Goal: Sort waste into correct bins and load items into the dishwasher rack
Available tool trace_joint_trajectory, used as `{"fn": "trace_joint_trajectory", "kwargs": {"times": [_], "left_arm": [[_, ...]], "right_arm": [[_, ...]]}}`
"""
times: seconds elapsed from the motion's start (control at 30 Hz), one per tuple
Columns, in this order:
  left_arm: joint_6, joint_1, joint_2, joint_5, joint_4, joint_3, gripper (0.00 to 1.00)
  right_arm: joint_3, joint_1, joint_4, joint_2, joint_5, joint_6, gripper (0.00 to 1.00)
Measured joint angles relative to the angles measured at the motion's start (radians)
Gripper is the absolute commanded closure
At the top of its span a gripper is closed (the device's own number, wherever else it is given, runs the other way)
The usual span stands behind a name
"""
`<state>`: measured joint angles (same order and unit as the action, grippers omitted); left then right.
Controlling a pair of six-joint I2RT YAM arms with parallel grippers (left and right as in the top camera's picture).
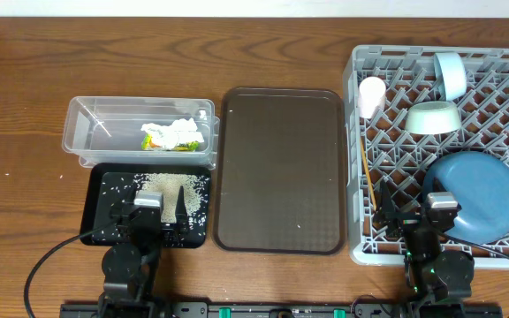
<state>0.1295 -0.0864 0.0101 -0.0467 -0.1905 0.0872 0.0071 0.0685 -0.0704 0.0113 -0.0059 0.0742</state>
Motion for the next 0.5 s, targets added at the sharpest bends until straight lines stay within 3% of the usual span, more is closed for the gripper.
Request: {"fn": "trace_joint_trajectory", "kwargs": {"times": [0.5], "left_arm": [[0.01, 0.0, 0.0, -0.004, 0.024, -0.01, 0.09]], "right_arm": [[0.0, 0.0, 0.0, 0.0, 0.0, 0.0, 0.01]]}}
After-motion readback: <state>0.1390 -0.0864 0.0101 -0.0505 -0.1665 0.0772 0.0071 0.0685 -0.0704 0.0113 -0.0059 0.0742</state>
